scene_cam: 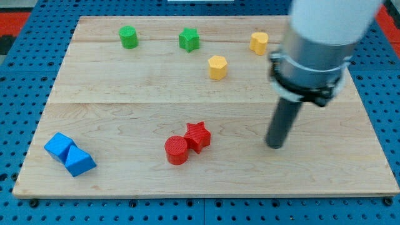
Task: Move the red star parallel to the top of the red circle
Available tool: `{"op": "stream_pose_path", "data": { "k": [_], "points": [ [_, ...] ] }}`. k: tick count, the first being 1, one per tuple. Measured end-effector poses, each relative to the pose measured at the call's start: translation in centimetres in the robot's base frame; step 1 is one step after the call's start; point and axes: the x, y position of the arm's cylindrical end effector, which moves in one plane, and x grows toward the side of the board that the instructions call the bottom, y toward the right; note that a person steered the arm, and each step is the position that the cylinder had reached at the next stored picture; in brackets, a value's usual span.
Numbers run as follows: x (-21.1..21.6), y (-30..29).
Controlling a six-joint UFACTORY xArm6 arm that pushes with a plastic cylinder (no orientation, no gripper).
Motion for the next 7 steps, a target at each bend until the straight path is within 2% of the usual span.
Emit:
{"op": "stream_pose_path", "data": {
  "k": [1,2,3,4,5,6,7],
  "points": [
    [0.9,-3.0],
    [-2.1,-9.8],
    [-3.6,-12.7],
    [-1.6,-10.6],
    [-1.5,-12.3],
    [3.1,-9.6],
    [2.8,-10.6]
  ]
}}
